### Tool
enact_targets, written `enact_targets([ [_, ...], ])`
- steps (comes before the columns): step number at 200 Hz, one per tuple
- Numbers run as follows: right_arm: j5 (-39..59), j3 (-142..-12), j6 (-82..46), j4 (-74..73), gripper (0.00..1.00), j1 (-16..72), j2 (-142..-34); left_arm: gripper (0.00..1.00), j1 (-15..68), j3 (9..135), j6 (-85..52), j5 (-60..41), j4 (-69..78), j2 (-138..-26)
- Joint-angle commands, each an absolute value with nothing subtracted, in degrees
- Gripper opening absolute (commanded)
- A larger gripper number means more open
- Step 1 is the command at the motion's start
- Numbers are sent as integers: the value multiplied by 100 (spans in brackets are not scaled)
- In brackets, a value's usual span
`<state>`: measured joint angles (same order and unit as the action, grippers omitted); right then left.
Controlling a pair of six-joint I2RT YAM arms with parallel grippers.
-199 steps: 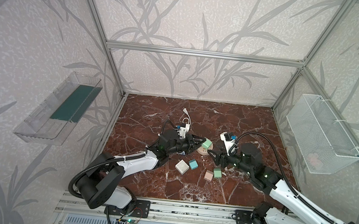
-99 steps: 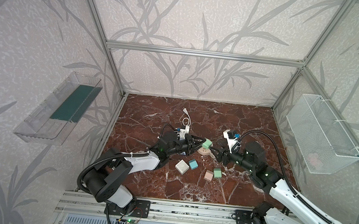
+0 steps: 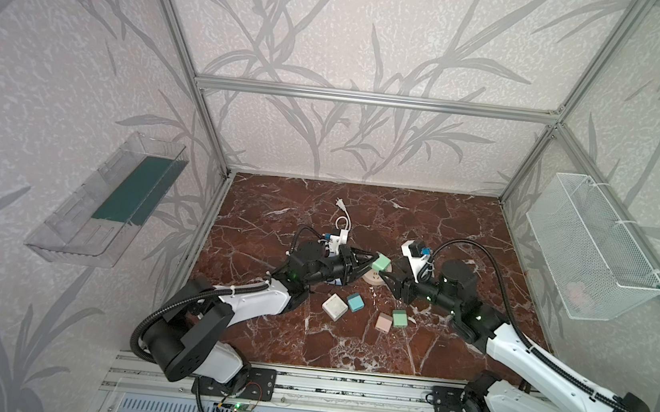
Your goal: Insert the plug
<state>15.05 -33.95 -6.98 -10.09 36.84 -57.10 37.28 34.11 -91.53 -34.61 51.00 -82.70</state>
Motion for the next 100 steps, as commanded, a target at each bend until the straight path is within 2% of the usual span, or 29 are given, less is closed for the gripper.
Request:
enact_targets([
  [1, 1465, -3315, -656, -1346, 61, 3718, -5686, 0, 3779, 3454, -9249, -3568, 5213, -8138],
  [57, 1527, -3305, -714, -1437, 55, 3735, -5704, 0, 3846, 3445, -9238, -3529, 5212, -8111],
  [100, 1674, -3374, -773, -1457, 42, 3774, -5849, 0, 3870, 3427, -9259, -3500, 5317, -8156],
])
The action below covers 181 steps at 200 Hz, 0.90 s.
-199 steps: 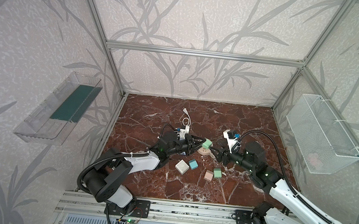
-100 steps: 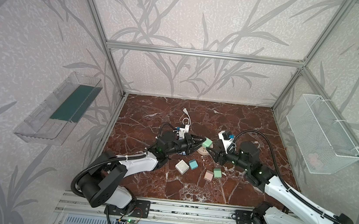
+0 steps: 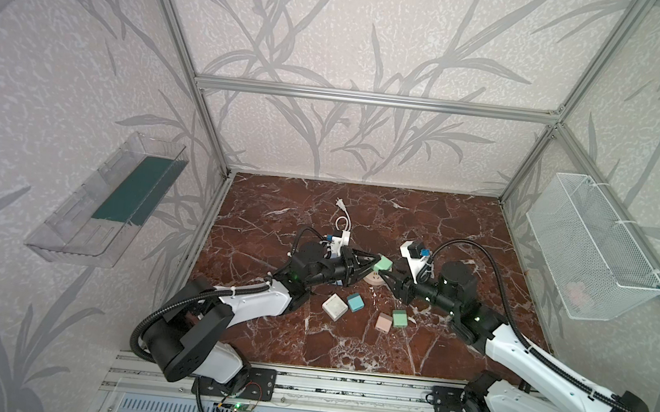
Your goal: Insert the plug
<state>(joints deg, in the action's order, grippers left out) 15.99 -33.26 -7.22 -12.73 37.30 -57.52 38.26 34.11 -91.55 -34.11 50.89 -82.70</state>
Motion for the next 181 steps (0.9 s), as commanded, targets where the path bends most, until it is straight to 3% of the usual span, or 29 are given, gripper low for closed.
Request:
enact_targets([
  [1, 1677, -3374, -773, -1458, 42, 3772, -5851, 0, 3868, 3427, -9257, -3499, 5317, -8156],
  [50, 1790, -3380, -935, -1543, 25, 3789, -5922, 0, 3876, 3404, -9329, -3509, 5456, -8262],
  [92, 1841, -3348, -1162, -1665, 0, 3797, -5959, 0, 3876, 3264, -9603, -3479, 6051, -8574],
  [165, 1727, -3814, -1657, -1078, 0, 3798, -6099, 0, 3874, 3296, -9667, -3520, 6343, -8929],
  [181, 1784, -3930, -1706, -970, 0, 3797, -6112, 7, 3867, 3279, -9694, -3508, 6441, -8999],
])
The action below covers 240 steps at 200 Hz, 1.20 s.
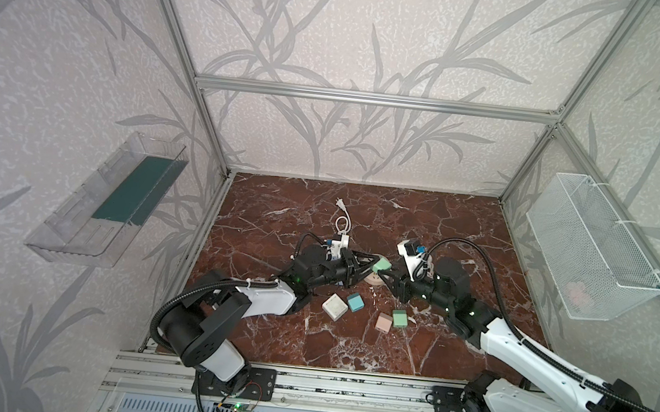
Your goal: Insert the plug
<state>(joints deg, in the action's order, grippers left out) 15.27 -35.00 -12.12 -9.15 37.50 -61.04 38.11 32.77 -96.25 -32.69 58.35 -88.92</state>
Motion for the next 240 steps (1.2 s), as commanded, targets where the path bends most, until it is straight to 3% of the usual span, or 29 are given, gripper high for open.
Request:
enact_targets([
  [1, 1789, -3947, -1706, -955, 0, 3797, -6115, 8, 3867, 3279, -9694, -3503, 6442, -9004],
  [16, 1787, -4176, -1705, -667, 0, 3801, -6180, 34, 3846, 3261, -9671, -3507, 6479, -9043],
  [30, 1764, -4489, -1752, -144, 0, 3799, -6348, 83, 3796, 3290, -9580, -3554, 6395, -9039],
  [39, 1698, -4808, -1844, 333, 0, 3802, -6532, 98, 3746, 3345, -9479, -3608, 6211, -9023],
  [87, 1583, -6097, -2247, 2040, 0, 3782, -7226, 99, 3034, 3775, -8287, -3822, 4089, -8617],
  [108, 1432, -6718, -2333, 2754, 0, 3715, -7626, 99, 2636, 4086, -7261, -3568, 2255, -8077],
  [130, 1432, -7211, -2403, 3218, 0, 3585, -8069, 99, 2419, 4778, -5650, -2677, -267, -7440],
  [153, 1557, -7952, -2328, 3845, 0, 3392, -8720, 99, 2397, 5295, -4523, -1475, -1774, -6932],
  [197, 1582, -9801, -2153, 5343, 0, 3226, -10236, 99, 2383, 5280, -3770, -397, -2525, -6356],
  [240, 1502, -11652, -1917, 6910, 0, 3212, -11481, 98, 2388, 4946, -3777, -570, -2484, -6267],
])
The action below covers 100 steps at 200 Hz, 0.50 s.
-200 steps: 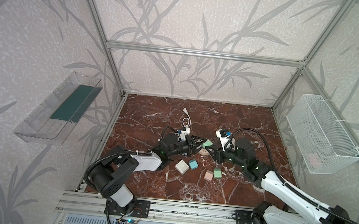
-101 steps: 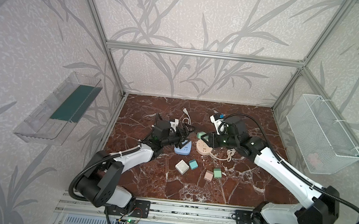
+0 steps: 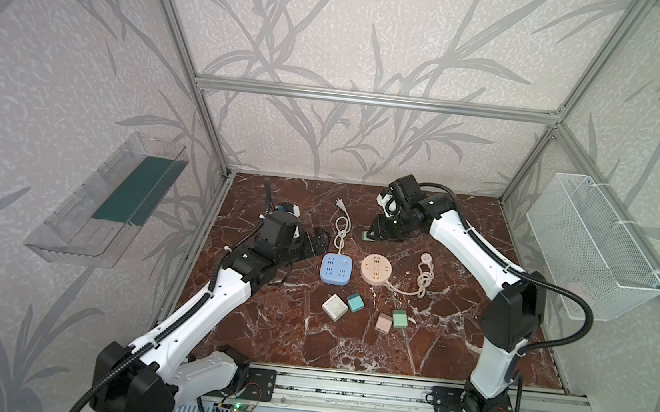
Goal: Insert the plug
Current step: 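Carry the adapter toward the pink round strip while the left arm withdraws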
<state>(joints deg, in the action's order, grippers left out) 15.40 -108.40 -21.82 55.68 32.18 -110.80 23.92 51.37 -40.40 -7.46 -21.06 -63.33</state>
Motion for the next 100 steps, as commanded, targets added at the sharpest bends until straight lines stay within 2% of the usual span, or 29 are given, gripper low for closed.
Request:
enact_targets([
  [1, 1494, -11702, -1912, 6944, 0, 3206, -11506, 98, 2389, 4934, -3778, -575, -2481, -6267],
  [65, 689, -13864, -1497, 8888, 0, 3169, -12911, 98, 2391, 4522, -3691, -479, -2456, -6013],
  [100, 479, -14016, -1656, 9003, 0, 3171, -13226, 97, 2391, 4469, -3665, -474, -2464, -5999],
])
